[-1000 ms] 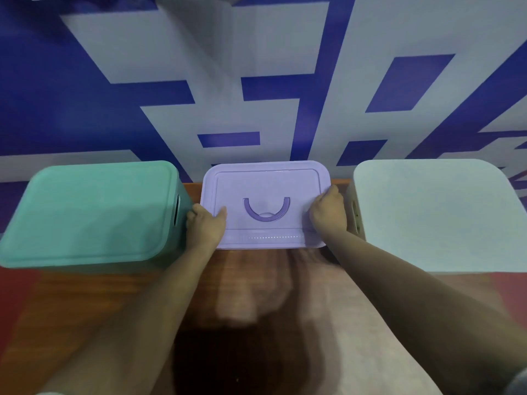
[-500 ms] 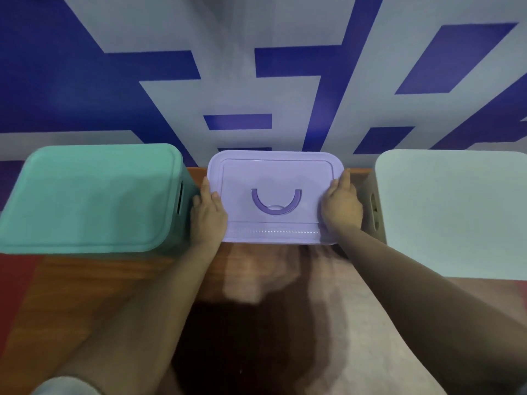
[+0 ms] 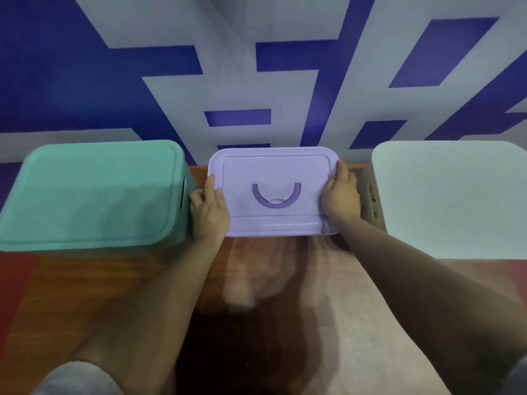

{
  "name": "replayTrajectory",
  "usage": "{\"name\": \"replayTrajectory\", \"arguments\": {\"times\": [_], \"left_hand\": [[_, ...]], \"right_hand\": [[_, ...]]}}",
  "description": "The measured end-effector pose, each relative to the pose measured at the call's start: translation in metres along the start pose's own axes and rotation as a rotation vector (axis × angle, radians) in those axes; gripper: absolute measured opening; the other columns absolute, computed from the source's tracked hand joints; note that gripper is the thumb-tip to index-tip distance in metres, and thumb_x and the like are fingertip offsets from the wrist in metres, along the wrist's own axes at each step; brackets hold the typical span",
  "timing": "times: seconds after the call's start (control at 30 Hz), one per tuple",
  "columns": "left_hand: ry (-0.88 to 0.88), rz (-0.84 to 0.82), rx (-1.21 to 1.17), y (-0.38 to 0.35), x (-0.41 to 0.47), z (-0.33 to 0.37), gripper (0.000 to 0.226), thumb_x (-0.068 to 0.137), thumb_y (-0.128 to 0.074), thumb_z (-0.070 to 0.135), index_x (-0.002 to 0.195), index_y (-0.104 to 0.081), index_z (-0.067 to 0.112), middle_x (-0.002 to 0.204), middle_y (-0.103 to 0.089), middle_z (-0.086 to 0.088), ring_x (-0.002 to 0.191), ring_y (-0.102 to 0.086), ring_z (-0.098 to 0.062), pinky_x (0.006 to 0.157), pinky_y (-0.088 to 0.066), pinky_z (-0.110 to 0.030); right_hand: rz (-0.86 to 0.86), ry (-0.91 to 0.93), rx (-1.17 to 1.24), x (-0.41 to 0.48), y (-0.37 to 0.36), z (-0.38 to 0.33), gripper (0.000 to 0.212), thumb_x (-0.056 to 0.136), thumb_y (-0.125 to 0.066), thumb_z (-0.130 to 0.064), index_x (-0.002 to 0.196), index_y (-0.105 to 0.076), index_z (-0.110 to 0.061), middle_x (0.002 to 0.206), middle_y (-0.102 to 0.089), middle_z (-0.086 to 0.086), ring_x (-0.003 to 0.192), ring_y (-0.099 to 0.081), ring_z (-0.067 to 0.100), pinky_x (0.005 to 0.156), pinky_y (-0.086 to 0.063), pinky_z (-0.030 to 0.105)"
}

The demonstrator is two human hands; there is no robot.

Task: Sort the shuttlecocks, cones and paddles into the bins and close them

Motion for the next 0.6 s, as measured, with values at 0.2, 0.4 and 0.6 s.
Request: {"name": "replayTrajectory", "arguments": {"times": [0.2, 0.4, 0.6], "left_hand": [[-0.162, -0.055, 0.317, 0.011, -0.005, 0.008, 0.066, 0.095, -0.045, 0.042, 0.149, -0.027, 0.009, 0.142, -0.034, -0.016, 0.122, -0.036, -0.037, 0.104, -0.033, -0.047], [-0.250, -0.063, 0.331, 0.036, -0.006, 0.031, 0.059, 0.093, -0.050, 0.037, 0.137, -0.038, 0.000, 0.132, -0.046, -0.022, 0.119, -0.042, -0.039, 0.098, -0.037, -0.047], [-0.277, -0.062, 0.261, 0.071, -0.022, 0.052, 0.055, 0.096, -0.047, 0.038, 0.134, -0.040, -0.001, 0.130, -0.046, -0.024, 0.119, -0.042, -0.039, 0.101, -0.036, -0.046]], "right_hand": [[0.044, 0.101, -0.062, -0.015, -0.003, -0.002, 0.043, 0.102, -0.031, -0.031, 0.140, -0.038, -0.013, 0.145, -0.037, 0.011, 0.131, -0.039, 0.031, 0.110, -0.036, 0.040], [0.032, 0.121, -0.157, -0.027, 0.019, -0.029, 0.049, 0.101, -0.031, -0.037, 0.143, -0.033, -0.010, 0.150, -0.036, 0.012, 0.135, -0.038, 0.031, 0.113, -0.036, 0.043], [-0.023, 0.141, -0.075, -0.049, 0.052, -0.049, 0.047, 0.104, -0.035, -0.032, 0.144, -0.035, -0.006, 0.152, -0.035, 0.011, 0.137, -0.037, 0.028, 0.113, -0.032, 0.036]]}}
Point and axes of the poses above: each hand's wrist, its own x-axis towards the middle knuckle, its own y-axis out of the back of the hand, z = x × y, the point moved 3 cm from there along x, towards the middle knuckle
